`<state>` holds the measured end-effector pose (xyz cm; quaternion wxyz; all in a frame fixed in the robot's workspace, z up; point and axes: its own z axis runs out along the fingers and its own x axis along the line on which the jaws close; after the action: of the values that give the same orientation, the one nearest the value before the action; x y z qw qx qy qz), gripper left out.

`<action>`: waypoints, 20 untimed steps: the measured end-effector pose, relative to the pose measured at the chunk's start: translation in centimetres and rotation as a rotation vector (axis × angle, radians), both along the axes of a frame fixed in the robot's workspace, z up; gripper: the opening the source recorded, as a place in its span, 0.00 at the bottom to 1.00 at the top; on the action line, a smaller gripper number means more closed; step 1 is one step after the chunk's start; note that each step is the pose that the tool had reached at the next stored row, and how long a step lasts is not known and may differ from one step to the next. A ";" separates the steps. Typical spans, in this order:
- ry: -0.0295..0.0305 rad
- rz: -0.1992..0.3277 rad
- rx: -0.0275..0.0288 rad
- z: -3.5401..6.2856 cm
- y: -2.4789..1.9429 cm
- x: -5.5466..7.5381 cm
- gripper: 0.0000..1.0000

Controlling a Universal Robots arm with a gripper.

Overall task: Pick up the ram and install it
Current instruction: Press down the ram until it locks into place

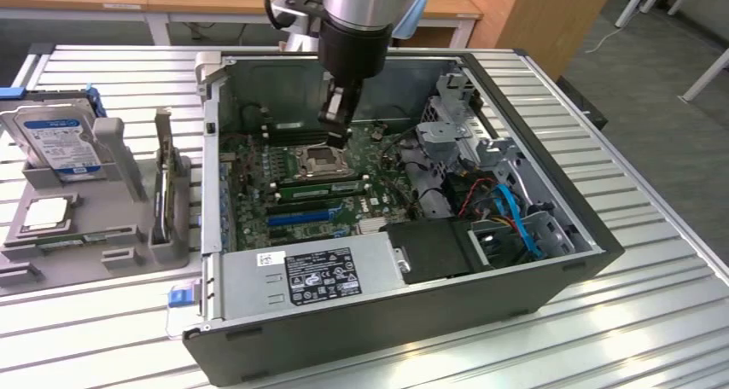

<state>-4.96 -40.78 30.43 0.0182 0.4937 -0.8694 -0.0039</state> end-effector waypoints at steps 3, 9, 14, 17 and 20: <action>0.0000 -0.055 0.0001 0.00 0.00 0.0 0.11; -0.0001 -0.164 0.0001 0.00 0.00 0.0 0.11; -0.0001 -0.256 0.0001 0.00 0.00 0.0 0.11; -0.0001 -0.310 0.0000 0.00 0.00 0.0 0.11; -0.0001 -0.365 0.0000 0.00 0.00 0.0 0.11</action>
<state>-4.96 -40.78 30.43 0.0172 0.3277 -0.9446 -0.0071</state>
